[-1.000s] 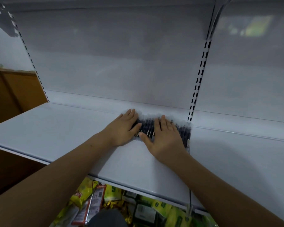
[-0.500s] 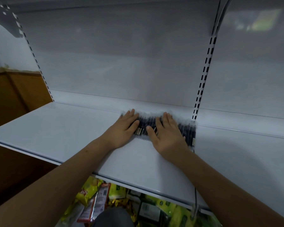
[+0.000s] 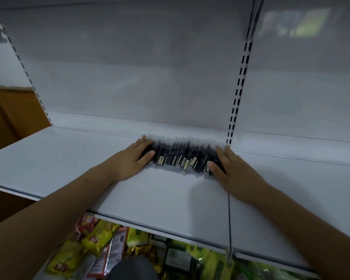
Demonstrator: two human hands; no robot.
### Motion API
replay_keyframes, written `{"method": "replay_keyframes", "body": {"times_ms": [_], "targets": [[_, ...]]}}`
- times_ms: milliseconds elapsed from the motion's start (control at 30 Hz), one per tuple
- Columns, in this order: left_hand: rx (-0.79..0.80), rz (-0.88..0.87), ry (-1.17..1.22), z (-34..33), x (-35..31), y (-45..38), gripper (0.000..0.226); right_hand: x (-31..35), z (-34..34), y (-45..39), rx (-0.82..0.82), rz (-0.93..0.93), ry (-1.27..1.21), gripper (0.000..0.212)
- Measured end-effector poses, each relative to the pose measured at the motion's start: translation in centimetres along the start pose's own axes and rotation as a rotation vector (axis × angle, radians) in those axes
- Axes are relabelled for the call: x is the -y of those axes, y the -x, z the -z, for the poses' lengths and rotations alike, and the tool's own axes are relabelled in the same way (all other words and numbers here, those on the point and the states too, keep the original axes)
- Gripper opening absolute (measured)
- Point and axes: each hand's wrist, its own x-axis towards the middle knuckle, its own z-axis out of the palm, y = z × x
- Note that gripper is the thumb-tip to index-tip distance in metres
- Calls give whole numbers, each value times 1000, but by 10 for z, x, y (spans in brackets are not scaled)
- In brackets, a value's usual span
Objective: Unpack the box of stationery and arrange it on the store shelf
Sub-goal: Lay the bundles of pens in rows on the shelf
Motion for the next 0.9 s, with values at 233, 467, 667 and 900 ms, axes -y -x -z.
{"method": "replay_keyframes", "body": {"times_ms": [233,467,667,900], "targets": [[113,-163,-16,15,4,15,89,1,-1,0,3,101,117,98],[154,-230,-73,15,-1,-4,75,6,-1,-16,36,185,57,94],[139,-283,-36,28,17,-8,73,20,1,-21,-13,125,125,97],[95,-291,-7,20,27,-5,74,22,-2,-24,-28,209,216,99]]}}
